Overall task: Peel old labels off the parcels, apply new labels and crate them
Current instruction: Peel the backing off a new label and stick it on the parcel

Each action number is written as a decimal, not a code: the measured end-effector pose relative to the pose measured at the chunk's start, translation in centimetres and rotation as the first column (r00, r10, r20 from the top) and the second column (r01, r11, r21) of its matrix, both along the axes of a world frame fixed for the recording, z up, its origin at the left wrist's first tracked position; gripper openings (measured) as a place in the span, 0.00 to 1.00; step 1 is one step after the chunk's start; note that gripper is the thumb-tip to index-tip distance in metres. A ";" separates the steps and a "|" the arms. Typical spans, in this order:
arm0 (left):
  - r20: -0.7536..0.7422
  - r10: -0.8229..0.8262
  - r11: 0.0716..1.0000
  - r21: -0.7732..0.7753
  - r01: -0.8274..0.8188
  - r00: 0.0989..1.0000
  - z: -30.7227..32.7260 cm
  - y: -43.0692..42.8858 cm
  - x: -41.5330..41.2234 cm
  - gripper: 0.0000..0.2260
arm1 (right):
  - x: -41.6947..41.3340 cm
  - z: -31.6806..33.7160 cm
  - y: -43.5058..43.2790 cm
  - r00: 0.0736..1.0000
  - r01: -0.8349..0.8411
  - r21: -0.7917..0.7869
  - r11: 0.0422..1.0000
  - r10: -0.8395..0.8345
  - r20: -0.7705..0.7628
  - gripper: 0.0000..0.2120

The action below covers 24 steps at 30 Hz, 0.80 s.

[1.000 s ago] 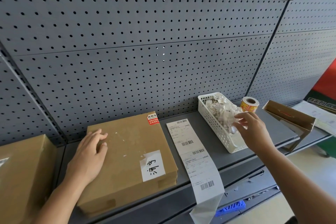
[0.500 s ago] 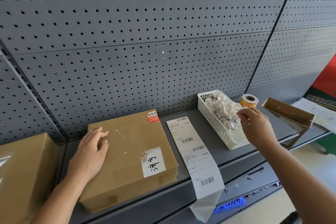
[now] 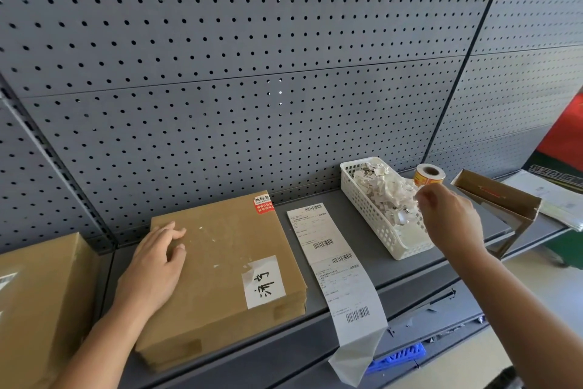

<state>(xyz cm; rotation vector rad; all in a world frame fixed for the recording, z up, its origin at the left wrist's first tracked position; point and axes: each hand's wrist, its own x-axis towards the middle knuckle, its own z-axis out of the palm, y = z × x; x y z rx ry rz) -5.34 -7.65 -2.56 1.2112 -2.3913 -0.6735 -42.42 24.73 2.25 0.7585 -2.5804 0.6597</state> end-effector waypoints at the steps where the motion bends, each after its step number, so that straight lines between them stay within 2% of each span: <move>1: -0.002 0.004 1.000 0.001 -0.004 1.000 0.1 0.0 0.0 0.15 | 0.3 0.3 0.0 1.000 0.002 -0.002 1.000 -0.002 0.000 0.07; 4: -0.010 0.021 1.000 -0.016 -0.021 1.000 0.5 0.2 0.3 0.14 | 1.7 0.9 -0.2 0.998 -0.025 -0.026 0.999 0.026 0.055 0.09; 7: -0.051 0.030 0.998 -0.047 -0.032 0.998 1.3 0.7 0.5 0.14 | 4.0 0.4 -0.4 0.973 -0.199 -0.036 0.979 0.202 0.113 0.02; 10: -0.097 0.031 0.998 -0.059 -0.037 0.995 2.1 1.2 0.7 0.14 | 6.8 -1.1 -0.9 0.885 -0.387 0.028 0.921 0.363 0.291 0.11; 13: -0.113 -0.008 0.997 -0.076 -0.001 0.994 2.6 2.2 0.6 0.13 | 8.6 -3.7 -1.4 0.817 -0.440 0.136 0.888 0.332 0.472 0.12; 16: -0.115 -0.046 0.996 -0.084 0.036 0.992 3.0 3.7 0.0 0.12 | 9.7 -6.1 -1.7 0.797 -0.400 0.243 0.884 0.204 0.568 0.29; 19: -0.126 -0.095 0.992 -0.094 0.084 0.987 3.3 5.5 -0.8 0.11 | 10.5 -7.2 -2.4 0.839 -0.354 0.300 0.886 0.159 0.521 0.40; 22: -0.145 -0.152 0.985 -0.101 0.139 0.978 3.5 7.5 -1.7 0.11 | 11.3 -7.6 -3.2 0.860 -0.353 0.331 0.875 0.164 0.482 0.45; 24: -0.144 -0.194 0.977 -0.113 0.179 0.970 3.7 8.9 -2.4 0.12 | 11.5 -7.7 -3.7 0.842 -0.339 0.297 0.893 0.147 0.519 0.47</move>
